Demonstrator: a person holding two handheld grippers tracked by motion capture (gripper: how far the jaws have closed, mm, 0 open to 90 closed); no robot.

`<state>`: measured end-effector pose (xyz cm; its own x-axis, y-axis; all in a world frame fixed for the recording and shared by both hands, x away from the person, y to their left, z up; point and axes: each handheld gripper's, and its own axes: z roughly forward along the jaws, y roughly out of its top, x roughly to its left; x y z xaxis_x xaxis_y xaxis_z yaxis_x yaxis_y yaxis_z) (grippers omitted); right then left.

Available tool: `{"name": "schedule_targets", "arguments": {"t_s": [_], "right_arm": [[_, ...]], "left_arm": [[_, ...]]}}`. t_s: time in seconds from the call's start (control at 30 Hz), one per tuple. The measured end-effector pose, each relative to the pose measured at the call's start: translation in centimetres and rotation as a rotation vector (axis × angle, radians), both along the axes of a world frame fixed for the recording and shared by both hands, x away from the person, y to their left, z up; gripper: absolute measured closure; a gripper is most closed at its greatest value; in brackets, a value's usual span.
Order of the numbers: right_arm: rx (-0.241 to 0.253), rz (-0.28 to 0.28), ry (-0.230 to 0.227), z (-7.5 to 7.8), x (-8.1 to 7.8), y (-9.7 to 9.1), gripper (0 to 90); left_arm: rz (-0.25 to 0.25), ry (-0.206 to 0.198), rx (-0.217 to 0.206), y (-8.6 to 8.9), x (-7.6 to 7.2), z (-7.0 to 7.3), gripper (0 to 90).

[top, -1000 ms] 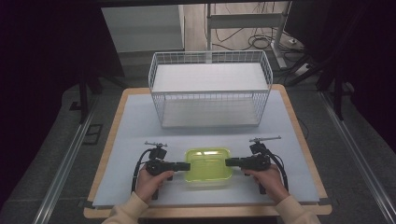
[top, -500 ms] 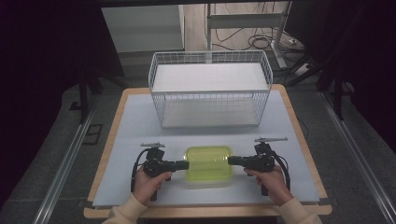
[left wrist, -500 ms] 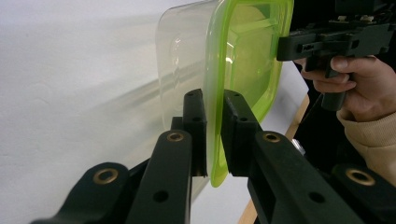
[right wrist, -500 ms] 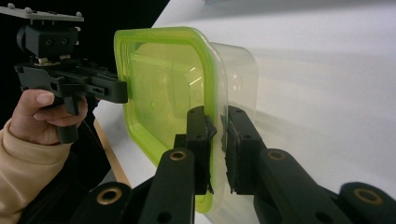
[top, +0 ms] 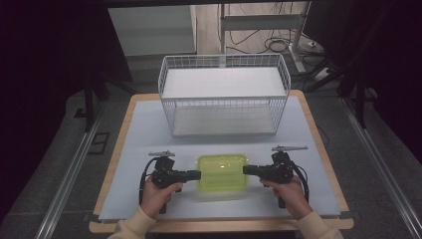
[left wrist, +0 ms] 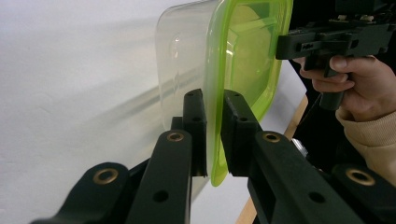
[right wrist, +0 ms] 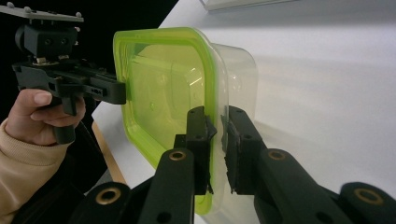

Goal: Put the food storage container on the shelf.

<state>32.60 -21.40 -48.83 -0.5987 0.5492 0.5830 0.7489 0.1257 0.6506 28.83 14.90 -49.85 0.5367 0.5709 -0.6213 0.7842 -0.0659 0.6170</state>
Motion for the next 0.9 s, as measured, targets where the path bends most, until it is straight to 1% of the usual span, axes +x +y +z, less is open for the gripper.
{"name": "schedule_targets", "arguments": {"t_s": [0.17, 0.23, 0.3, 0.33, 0.4, 0.63, 0.67, 0.77, 0.9], "right_arm": [[0.0, 0.003, -0.014, 0.3, 0.0, 0.1, 80.9], [-0.001, 0.003, -0.016, 0.4, -0.1, 0.1, 80.9], [-0.001, 0.003, -0.034, 0.8, -0.1, 0.2, 80.8], [-0.001, 0.003, -0.034, 0.8, -0.1, 0.2, 80.8], [0.001, 0.0, -0.043, 1.2, -0.1, 0.3, 80.8], [-0.003, 0.004, -0.085, 2.4, 0.1, 0.6, 80.8], [-0.003, 0.004, -0.085, 2.4, 0.1, 0.6, 80.8], [-0.006, 0.007, -0.099, 3.1, 0.1, 0.8, 80.8], [-0.005, 0.007, -0.111, 3.6, 0.2, 0.9, 80.8]], "left_arm": [[-0.003, 0.001, -0.003, 0.1, 0.0, 0.1, 81.0], [-0.002, -0.005, -0.005, 0.2, 0.0, 0.3, 81.0], [-0.002, -0.013, -0.005, 0.2, 0.0, 0.5, 81.0], [-0.003, -0.013, -0.003, 0.2, 0.0, 0.7, 81.0], [0.003, -0.02, -0.011, 0.3, 0.1, 0.9, 81.0], [0.008, -0.041, -0.011, 0.6, 0.2, 2.1, 81.0], [0.008, -0.041, -0.011, 0.6, 0.2, 2.1, 81.0], [0.006, -0.043, -0.011, 0.8, 0.3, 2.5, 81.0], [0.005, -0.06, -0.01, 0.9, 0.4, 3.1, 81.0]]}}
